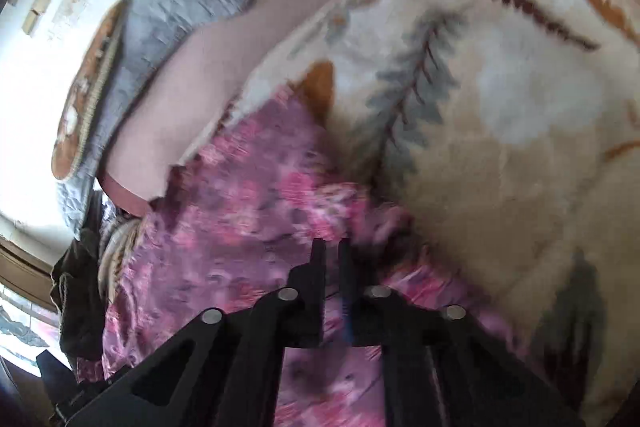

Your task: Fold small clothes

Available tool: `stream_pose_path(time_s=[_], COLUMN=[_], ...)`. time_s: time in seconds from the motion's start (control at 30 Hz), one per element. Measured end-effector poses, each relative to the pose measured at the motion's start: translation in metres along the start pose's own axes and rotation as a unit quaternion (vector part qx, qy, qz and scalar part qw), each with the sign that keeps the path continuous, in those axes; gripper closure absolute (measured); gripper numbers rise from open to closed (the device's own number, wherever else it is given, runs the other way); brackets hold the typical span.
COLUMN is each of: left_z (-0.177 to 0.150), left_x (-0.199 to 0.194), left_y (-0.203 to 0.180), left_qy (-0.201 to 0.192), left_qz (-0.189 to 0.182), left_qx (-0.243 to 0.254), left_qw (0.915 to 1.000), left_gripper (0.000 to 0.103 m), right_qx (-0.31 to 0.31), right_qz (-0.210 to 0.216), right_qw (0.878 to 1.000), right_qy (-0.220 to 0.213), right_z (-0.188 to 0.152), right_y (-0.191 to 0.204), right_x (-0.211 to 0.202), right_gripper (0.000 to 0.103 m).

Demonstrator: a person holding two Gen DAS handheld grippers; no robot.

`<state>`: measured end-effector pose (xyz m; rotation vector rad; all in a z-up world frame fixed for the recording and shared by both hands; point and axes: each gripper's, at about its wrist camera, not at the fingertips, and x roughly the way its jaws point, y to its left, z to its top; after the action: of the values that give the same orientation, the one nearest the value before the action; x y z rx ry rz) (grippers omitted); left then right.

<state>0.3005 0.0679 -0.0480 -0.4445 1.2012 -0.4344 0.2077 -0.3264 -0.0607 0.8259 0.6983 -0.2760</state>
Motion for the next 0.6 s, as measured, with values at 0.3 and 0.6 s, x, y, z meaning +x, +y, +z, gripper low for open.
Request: stream_pose_path(time_s=[0.3,0.6], left_z=[0.025,0.038], left_x=[-0.11,-0.185], left_y=[0.103,0.24], left_qy=[-0.093,-0.151], left_qz=[0.05,0.122], left_qx=[-0.067,-0.183], left_qw=[0.9921,0.9638], left_gripper=[0.046,0.043], right_qx=[-0.151,-0.153], right_qz=[0.122,0.184], right_qw=[0.97,0.961], right_qy=[0.148,0.14], right_z=[-0.11,-0.158], right_y=[0.138,0.144], right_x=[0.053,0.076], right_gripper=[0.087,0.083])
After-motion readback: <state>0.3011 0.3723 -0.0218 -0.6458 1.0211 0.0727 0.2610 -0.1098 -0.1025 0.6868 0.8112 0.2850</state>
